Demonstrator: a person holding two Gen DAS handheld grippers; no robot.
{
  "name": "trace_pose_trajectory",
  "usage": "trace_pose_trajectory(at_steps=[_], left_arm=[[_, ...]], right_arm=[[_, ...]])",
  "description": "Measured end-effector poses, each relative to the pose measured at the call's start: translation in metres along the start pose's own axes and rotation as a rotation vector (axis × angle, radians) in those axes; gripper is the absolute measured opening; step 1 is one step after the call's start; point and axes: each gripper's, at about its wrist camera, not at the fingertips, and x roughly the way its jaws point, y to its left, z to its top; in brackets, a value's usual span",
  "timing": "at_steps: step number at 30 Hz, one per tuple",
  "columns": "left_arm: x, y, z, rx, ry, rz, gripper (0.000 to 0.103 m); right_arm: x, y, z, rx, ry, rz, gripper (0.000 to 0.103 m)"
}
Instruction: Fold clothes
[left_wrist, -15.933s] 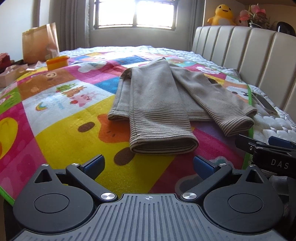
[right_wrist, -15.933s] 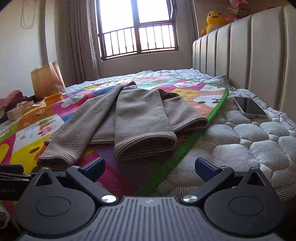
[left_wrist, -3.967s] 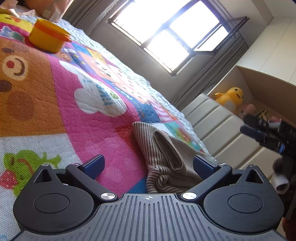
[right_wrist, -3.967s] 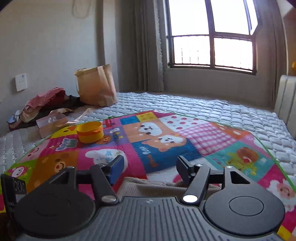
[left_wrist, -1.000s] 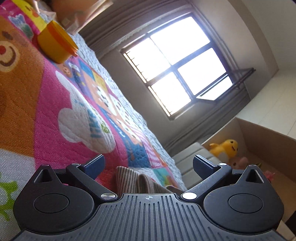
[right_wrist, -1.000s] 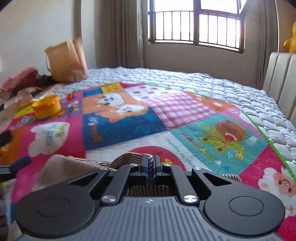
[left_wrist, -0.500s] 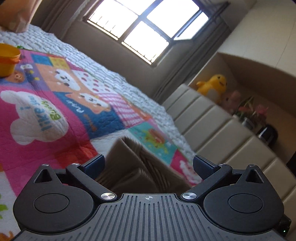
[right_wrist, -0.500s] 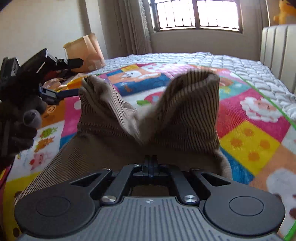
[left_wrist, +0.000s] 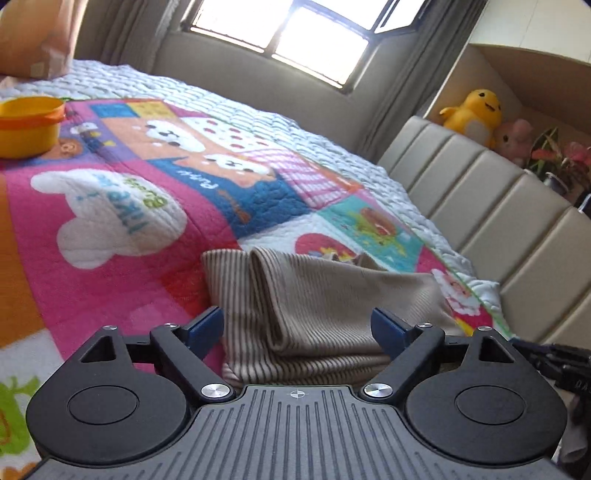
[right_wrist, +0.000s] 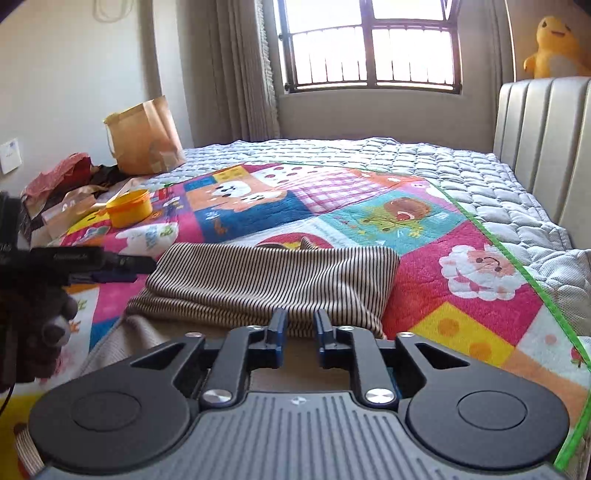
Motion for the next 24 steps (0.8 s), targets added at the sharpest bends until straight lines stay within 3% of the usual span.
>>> trace_pose_trajectory(at_steps=[1, 4, 7, 10, 13, 14, 16, 18, 19, 24], left_arm=[[0.005, 0.002, 0.006, -0.008, 0.014, 0.017, 0.092], [0.025, 0.019, 0.021, -0.075, 0.077, 0.024, 0.093], [0.049, 0.034, 0.026, -0.124, 0.155, -0.044, 0.092], [0.063, 0.037, 0.028, -0.141, 0.151, -0.086, 0.094], [0.072, 0.033, 0.030, -0.132, 0.135, -0.104, 0.091], [0.074, 0.028, 0.029, -0.104, 0.131, -0.090, 0.086], [0.071, 0.020, 0.026, -0.054, 0.122, -0.080, 0.071], [0.059, 0.016, 0.023, -0.019, 0.113, -0.105, 0.039], [0.053, 0.013, 0.022, -0.002, 0.108, -0.117, 0.031], [-0.009, -0.011, 0.010, 0.132, 0.036, -0.182, 0.029]], right_arm=[[0.012, -0.009, 0.009, 0.035, 0.002, -0.008, 0.041], [0.050, -0.043, 0.031, 0.130, 0.021, -0.060, 0.041], [0.092, -0.080, 0.043, 0.267, 0.075, -0.045, 0.045], [0.135, -0.107, 0.041, 0.418, 0.156, 0.054, 0.047], [0.160, -0.105, 0.036, 0.442, 0.165, 0.049, 0.051], [0.162, -0.100, 0.035, 0.423, 0.152, 0.044, 0.047], [0.159, -0.089, 0.033, 0.368, 0.130, 0.064, 0.028], [0.144, -0.078, 0.031, 0.317, 0.092, 0.080, 0.025], [0.131, -0.074, 0.031, 0.304, 0.069, 0.093, 0.024], [0.050, -0.054, 0.026, 0.244, -0.032, 0.160, 0.021]])
